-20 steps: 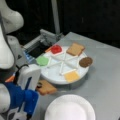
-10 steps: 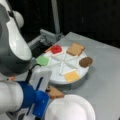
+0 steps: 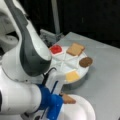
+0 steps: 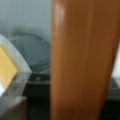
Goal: Ingredient selection for cheeseburger or sandwich
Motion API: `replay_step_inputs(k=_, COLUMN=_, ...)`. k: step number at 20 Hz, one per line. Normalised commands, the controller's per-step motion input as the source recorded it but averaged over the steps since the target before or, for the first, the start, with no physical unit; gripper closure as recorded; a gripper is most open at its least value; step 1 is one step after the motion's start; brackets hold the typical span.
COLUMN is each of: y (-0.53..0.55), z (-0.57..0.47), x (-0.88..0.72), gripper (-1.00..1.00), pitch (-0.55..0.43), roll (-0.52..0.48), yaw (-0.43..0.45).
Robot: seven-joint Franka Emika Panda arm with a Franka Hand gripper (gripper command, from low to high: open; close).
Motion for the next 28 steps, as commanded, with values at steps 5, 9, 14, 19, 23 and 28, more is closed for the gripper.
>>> replay_step_inputs(k=5, y=-0.23, z=-0.18, x=0.49, gripper=1.0, pitch=0.088, roll=-0.143, yaw=0.309)
replay_step_inputs(k=9, y=-0.19, z=-0.15, x=0.4, gripper=1.0, pitch=0.074, roll=-0.137, yaw=0.344)
replay_step_inputs(k=14, y=-0.14, z=-0.08, x=0.32, gripper=1.0, pitch=0.063, roll=-0.123, yaw=0.328)
replay_step_inputs(k=19, y=-0.09, z=-0.06, x=0.25, gripper=1.0, pitch=0.048, roll=-0.119, yaw=0.291)
replay_step_inputs(k=23, y=-0.09, z=-0.05, x=0.21, gripper=1.0, pitch=0.04, roll=-0.12, yaw=0.278)
replay_step_inputs(k=28, y=-0.1, z=-0.05, x=0.19, gripper=1.0, pitch=0.029, roll=-0.098, yaw=0.259)
